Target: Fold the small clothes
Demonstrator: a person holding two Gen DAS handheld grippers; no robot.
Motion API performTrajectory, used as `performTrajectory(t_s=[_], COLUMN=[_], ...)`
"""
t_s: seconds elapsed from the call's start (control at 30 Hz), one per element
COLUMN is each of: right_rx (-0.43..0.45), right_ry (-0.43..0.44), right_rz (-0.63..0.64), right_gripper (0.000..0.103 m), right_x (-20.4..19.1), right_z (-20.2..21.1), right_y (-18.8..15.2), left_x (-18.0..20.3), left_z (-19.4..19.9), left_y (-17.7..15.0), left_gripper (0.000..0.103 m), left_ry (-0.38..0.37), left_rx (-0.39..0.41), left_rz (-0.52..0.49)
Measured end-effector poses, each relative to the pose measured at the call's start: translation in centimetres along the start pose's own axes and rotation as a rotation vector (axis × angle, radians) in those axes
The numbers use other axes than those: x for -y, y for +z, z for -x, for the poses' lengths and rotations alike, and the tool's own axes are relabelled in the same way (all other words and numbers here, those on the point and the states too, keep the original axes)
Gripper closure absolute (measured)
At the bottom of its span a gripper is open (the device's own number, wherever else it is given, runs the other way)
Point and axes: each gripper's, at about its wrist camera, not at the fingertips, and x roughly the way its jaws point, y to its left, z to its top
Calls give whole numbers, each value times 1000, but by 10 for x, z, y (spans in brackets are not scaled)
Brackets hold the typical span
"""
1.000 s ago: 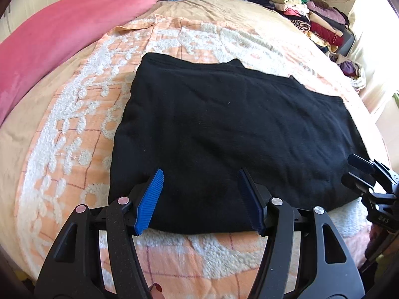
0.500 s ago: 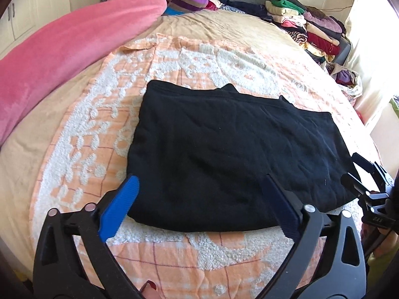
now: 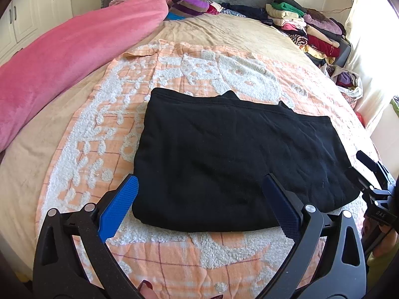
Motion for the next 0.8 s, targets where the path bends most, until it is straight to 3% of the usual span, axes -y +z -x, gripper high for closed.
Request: performTrajectory(t_s=[0.63,0.8], right_rx=[205,210], right_ry=[-35,-28], right_rz=[-57,-62], right_gripper=[5,5], right_x=[-4,-11], right_z=[72,84], right_y=[31,39], left_x=[2,-3], left_z=[33,43], left_y=[6,8], left_gripper=[10,10], left_ry=[-25,-33], left_rx=[60,77], left_rz=[-9,-5])
